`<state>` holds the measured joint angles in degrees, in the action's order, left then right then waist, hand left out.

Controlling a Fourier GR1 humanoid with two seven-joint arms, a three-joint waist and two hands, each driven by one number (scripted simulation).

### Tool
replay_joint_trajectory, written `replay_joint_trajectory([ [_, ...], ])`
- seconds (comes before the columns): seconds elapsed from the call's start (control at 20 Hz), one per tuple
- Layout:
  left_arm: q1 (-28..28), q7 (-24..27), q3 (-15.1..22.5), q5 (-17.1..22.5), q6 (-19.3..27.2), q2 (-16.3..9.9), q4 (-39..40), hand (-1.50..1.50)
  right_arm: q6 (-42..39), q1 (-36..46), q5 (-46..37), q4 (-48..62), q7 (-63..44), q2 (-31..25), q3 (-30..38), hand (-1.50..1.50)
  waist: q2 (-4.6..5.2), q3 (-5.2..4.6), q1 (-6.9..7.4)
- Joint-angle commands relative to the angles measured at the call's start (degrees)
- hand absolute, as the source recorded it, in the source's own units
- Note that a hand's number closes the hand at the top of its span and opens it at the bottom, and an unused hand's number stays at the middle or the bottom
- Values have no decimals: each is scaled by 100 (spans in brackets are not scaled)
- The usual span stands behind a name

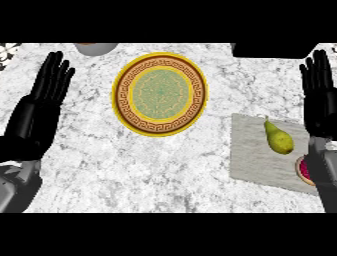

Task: Pick the pear from the placemat and place it in the plate

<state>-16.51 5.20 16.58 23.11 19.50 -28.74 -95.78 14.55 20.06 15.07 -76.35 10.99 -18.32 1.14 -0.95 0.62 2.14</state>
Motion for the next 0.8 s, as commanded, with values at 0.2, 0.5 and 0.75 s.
replay_joint_trajectory([
  [0.2,754,41,152,-260,-190,-210,868,0,-670,680,787,1143,-2289,359,-398,150,239,-76,164],
  [0.5,1326,294,187,-175,-500,-116,1380,0,1036,852,-932,1819,-2239,584,-948,-150,128,-69,-73],
  [0.75,1143,600,-302,-321,-935,183,2139,0,719,523,-1368,1048,-2261,405,-1124,-150,92,-65,-226],
])
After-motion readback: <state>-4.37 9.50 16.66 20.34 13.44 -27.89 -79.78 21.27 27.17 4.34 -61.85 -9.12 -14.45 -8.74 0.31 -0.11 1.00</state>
